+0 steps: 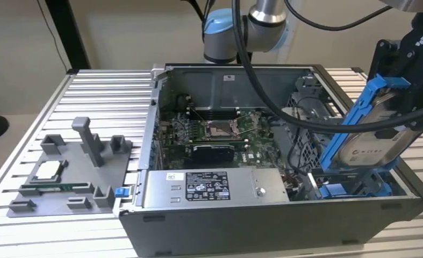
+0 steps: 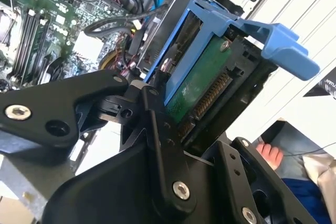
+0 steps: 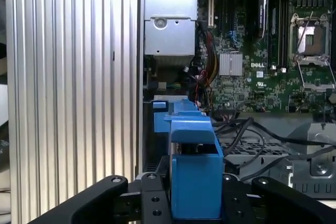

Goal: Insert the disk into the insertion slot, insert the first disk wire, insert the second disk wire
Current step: 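Insert the disk into the insertion slot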

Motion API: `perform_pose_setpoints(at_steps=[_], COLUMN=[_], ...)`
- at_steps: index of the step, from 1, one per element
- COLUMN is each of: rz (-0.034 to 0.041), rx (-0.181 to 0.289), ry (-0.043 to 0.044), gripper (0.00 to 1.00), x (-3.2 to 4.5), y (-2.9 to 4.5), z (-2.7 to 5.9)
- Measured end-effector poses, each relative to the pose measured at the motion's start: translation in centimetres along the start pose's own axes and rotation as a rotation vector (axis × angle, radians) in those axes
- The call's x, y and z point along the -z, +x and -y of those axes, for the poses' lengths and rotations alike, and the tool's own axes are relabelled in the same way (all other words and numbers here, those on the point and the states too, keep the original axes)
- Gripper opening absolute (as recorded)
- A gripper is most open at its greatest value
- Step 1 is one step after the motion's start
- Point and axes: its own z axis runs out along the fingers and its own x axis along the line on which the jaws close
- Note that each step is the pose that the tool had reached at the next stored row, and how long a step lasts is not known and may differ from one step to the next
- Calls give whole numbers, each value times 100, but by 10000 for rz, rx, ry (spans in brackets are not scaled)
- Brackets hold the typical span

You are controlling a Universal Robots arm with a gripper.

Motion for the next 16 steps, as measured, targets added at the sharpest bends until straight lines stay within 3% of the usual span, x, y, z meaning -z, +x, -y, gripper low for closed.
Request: perform_pose_setpoints(at_steps=[11, 16], rz=[166, 184], rx=[7, 8], ry=[-3, -3], gripper=[0, 0], x=[-183, -243], y=[16, 17], z=[47, 50])
